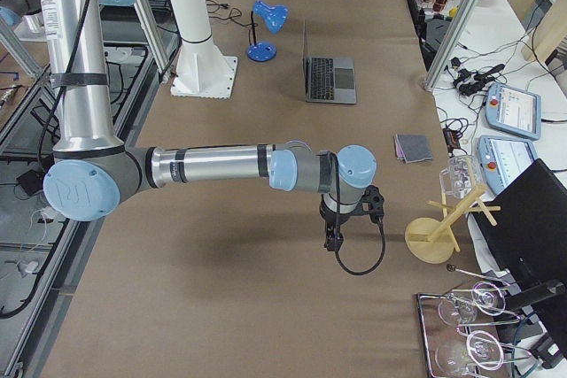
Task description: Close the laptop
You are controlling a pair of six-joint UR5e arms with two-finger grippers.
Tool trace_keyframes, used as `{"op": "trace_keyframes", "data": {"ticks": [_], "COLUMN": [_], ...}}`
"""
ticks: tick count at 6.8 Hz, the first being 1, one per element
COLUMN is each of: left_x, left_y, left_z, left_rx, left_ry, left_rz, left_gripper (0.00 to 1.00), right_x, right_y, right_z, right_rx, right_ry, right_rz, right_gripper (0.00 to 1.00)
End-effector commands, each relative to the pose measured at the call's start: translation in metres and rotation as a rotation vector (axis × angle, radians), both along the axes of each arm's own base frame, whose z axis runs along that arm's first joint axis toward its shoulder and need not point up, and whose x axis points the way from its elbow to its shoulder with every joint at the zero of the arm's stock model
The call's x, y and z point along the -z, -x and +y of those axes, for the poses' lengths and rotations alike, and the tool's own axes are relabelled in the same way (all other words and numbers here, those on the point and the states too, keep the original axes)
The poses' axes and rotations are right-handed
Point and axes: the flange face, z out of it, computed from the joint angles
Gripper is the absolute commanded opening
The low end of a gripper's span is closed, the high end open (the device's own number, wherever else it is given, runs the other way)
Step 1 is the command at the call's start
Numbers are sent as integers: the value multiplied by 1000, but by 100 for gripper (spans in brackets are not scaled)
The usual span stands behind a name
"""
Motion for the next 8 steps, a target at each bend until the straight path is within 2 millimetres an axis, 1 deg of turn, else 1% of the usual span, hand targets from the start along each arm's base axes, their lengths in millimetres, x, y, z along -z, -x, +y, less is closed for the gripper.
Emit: {"op": "trace_keyframes", "data": {"ticks": [1,3,8], "left_x": [2,1,3], "left_y": [0,0,-2], "left_z": [0,0,1], "left_rx": [0,0,-6], "left_ry": [-4,-3,-6], "left_rz": [2,2,30], "left_gripper": [98,98,98], "right_x": [0,-1,2], "right_y": [0,0,0], "right_z": [0,2,-2], "right_rx": [0,0,0], "right_ry": [1,4,-4], "right_rz": [-1,-6,0], "right_gripper": [100,100,100]}}
